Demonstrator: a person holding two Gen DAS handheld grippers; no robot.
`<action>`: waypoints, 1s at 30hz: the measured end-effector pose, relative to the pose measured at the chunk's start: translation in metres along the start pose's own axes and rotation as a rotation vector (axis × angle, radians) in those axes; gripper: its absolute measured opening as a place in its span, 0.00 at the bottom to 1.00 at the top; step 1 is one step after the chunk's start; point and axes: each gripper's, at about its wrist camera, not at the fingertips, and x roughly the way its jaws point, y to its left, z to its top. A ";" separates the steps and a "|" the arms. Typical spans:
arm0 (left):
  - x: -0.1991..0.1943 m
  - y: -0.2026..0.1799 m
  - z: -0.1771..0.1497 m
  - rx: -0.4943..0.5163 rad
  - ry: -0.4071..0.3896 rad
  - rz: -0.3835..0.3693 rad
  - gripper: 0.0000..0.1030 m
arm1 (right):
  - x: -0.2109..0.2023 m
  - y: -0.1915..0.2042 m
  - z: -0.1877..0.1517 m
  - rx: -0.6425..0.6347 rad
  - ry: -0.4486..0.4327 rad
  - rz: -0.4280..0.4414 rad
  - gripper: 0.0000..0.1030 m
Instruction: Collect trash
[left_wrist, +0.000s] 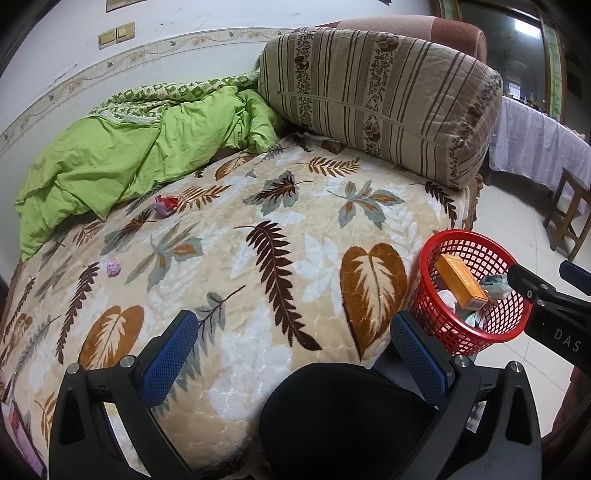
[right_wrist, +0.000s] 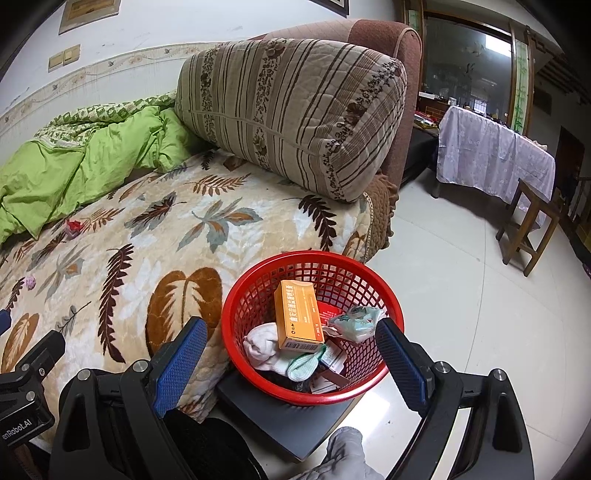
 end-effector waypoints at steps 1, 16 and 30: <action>0.000 0.000 0.000 -0.001 0.000 0.000 1.00 | 0.000 0.000 0.000 0.000 0.000 0.000 0.91; 0.001 0.003 -0.002 -0.005 0.003 -0.003 1.00 | 0.001 0.001 -0.001 -0.005 0.005 0.000 0.91; 0.001 0.003 -0.003 0.002 -0.003 0.007 1.00 | 0.002 0.001 -0.002 -0.005 0.009 0.000 0.91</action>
